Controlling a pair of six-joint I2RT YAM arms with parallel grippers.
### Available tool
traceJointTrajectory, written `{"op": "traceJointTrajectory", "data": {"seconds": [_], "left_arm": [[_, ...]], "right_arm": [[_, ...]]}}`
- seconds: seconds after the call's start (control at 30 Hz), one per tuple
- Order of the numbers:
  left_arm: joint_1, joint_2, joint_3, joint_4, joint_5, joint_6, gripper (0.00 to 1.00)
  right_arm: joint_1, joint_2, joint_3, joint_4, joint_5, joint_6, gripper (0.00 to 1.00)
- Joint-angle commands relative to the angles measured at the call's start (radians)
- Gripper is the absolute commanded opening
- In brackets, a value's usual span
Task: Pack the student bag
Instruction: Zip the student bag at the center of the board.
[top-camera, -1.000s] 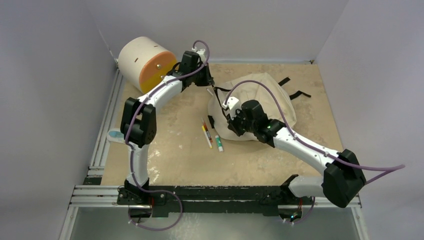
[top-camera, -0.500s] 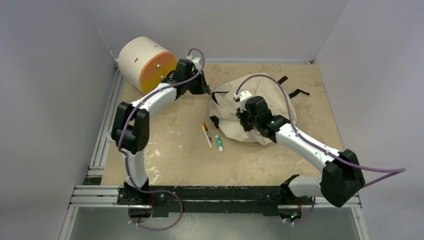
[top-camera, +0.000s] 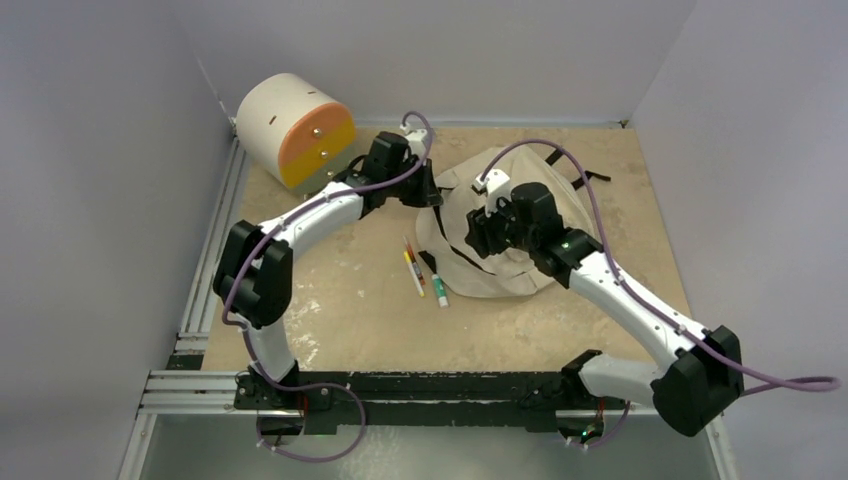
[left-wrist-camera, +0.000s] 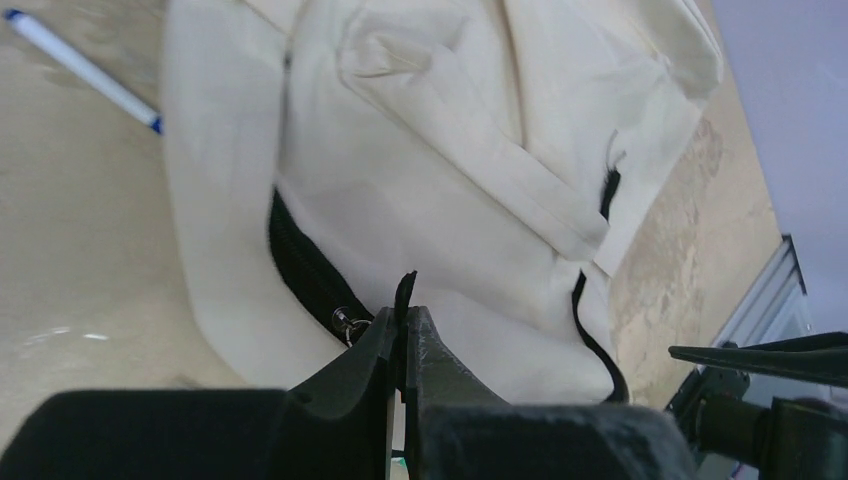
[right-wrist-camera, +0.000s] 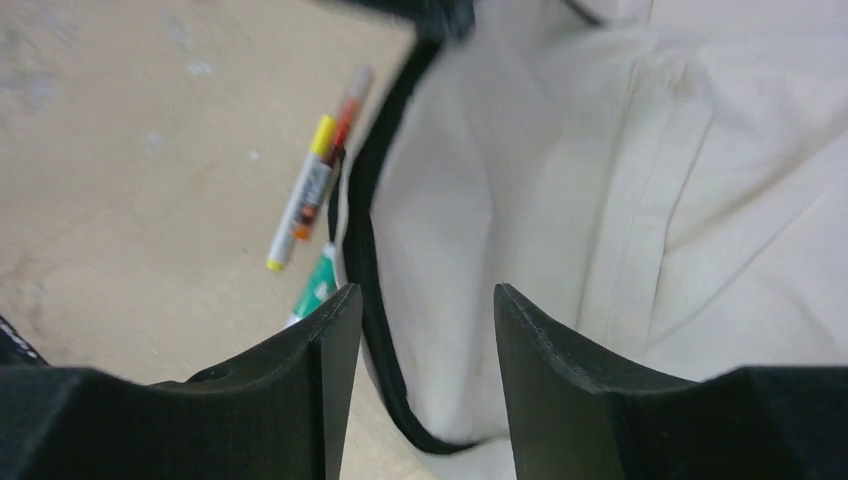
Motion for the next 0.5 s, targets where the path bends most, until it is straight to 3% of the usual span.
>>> {"op": "traceJointTrajectory", "data": {"seconds": [0.0, 0.3, 0.47], "left_arm": [[-0.077, -0.075, -0.019, 0.018, 0.035, -0.004, 0.0], [-0.17, -0.064, 0.003, 0.022, 0.06, -0.045, 0.0], [-0.164, -0.052, 0.017, 0.003, 0.007, -0.048, 0.0]], "right_arm": [[-0.002, -0.071, 0.046, 0.104, -0.096, 0.072, 0.54], [-0.002, -0.157, -0.069, 0.157, -0.022, 0.21, 0.55], [0.003, -0.178, -0.082, 0.131, -0.075, 0.263, 0.57]]}}
